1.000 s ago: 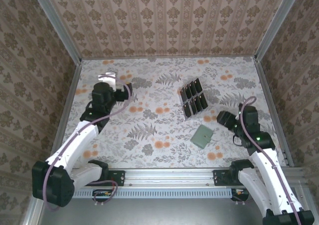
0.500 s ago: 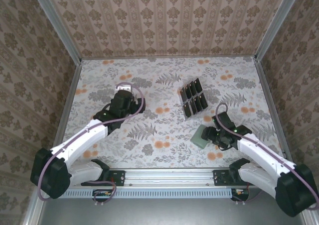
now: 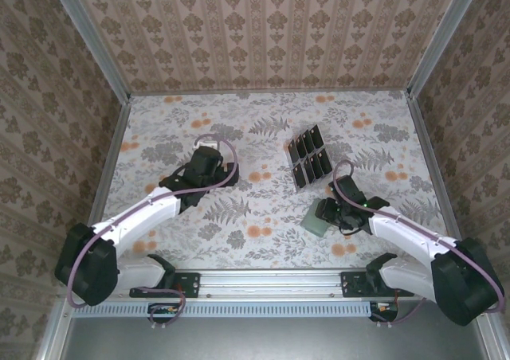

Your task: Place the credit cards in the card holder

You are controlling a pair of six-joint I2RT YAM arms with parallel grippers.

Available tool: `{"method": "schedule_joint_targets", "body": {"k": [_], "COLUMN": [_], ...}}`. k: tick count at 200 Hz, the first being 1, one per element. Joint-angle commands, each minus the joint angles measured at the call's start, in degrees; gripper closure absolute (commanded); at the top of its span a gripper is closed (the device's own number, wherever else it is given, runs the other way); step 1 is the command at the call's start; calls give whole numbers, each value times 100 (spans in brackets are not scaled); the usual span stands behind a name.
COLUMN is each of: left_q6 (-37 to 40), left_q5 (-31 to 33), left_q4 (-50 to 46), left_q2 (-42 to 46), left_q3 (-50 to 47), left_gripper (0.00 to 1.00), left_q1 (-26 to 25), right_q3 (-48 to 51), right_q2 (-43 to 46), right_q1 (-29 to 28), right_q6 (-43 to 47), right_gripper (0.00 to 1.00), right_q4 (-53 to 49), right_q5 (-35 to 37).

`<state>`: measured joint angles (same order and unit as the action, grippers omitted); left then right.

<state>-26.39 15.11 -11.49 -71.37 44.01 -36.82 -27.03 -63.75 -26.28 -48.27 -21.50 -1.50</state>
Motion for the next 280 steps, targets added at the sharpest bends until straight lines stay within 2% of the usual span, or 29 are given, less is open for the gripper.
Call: {"method": "schedule_joint_targets", "body": {"k": [1,59,79,115,156,212,242,280], "left_q6": [-32,-77,-125,-193,-285,-426,-455,-674], "left_q5": [-95,-140,-156,-193,-140,84,273,127], "left_q4": [45,68,68,53,-7,-130,-348,-363], "left_q2": [-39,-56,-48,-43,-28,-21,107,402], "left_q3": [35,-32,-49,-95,-155,-286,-301,-487], "left_gripper": [0,0,0,0,0,0,0,0], "left_q1": [-61,-119,-133,-141,-169,-180,-128,161], "right_q3": [24,-330,-598,-1342,-2621,-4391,-4424,-4082], "right_q2": [-104,-734,-1131,-2160,-3375,-4743,-4412,-3808], "right_q1": [-126,-845,-1210,-1830,-2081,-1931,-1906,-1941], "right_q6": [61,-155,-414,-891,-886,-367,5,852], "right_gripper": [55,58,65,79,80,79,72,55], "right_q4": [135,431,615,916,974,661,564,210], "right_q5": [-44,88,218,624,963,956,858,456]}}
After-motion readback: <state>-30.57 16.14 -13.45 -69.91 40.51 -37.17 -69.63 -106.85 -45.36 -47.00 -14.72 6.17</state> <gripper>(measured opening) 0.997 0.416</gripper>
